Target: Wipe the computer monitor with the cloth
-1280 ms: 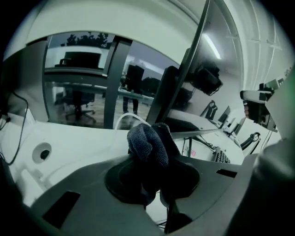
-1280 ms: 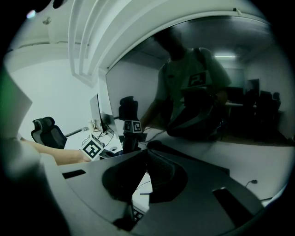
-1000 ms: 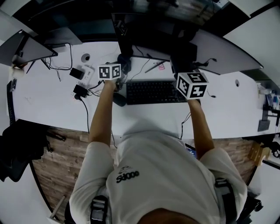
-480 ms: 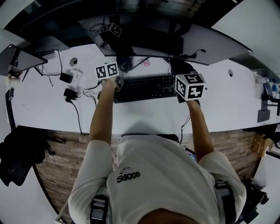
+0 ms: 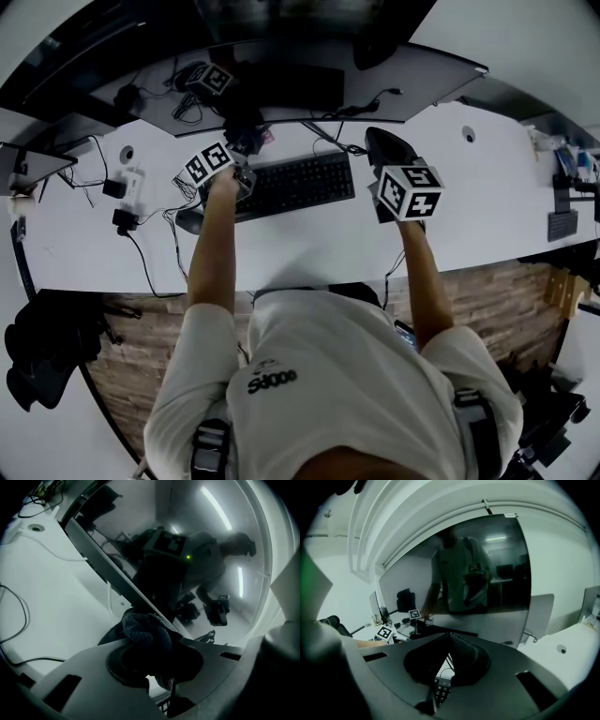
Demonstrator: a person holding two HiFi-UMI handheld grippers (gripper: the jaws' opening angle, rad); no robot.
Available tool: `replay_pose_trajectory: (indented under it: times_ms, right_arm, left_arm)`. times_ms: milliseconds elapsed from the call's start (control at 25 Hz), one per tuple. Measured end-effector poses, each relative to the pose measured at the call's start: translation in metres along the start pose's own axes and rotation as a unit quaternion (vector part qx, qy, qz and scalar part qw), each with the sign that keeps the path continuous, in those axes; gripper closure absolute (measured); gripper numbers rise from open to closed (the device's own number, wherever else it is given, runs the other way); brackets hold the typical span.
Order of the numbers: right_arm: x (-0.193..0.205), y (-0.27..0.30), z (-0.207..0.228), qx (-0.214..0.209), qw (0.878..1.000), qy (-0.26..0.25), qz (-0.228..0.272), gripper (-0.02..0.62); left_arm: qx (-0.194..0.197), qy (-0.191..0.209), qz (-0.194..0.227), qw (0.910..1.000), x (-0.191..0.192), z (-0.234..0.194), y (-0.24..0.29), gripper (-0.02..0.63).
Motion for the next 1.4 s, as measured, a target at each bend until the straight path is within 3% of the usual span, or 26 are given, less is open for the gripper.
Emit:
replay_pose_trajectory:
  times_ms: [120,360,600,920,1120,1400]
  right_arm:
    - [0.007,-0.019,0.023,0.013,1.000,0.008,0.005,0.598]
    - [0.024,-0.052,0.055,0.022,0.999,-0.031,-0.009,0.598]
    - [0.035,-0.079,0.088,0.033,0.999,-0.038,-0.016,0.598]
    - [0.044,-0.117,0.125,0.033,0.999,-0.020,0.004,0.598]
    - [0.042,-0.137,0.147,0.031,0.998,-0.056,-0.004,0.598]
    - [0.042,-0.159,0.174,0.035,0.997,-0.066,0.001,0.598]
  left_arm:
    - [-0.011,0.008,-0.003,0.9999,0.007,0.012,0.005,0.523]
    - [0.005,0.029,-0.018,0.9994,0.038,0.053,0.024,0.523]
    - [0.005,0.124,-0.035,0.9917,0.074,0.108,0.048,0.523]
    - [0.029,0.145,-0.042,0.9881,0.119,0.165,0.082,0.523]
    - [0.037,0.168,-0.049,0.9839,0.148,0.203,0.105,0.523]
    - [0.066,0.191,-0.066,0.9771,0.186,0.253,0.138,0.523]
Point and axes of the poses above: the fingertips, and each gripper's own axes: y forward along the fingers, z to its right, x out of its underside, the point moved 8 cm from there along -y, backward along the fingers, and after that the axes turned 10 degrees about -x, right-handed, at the moved point
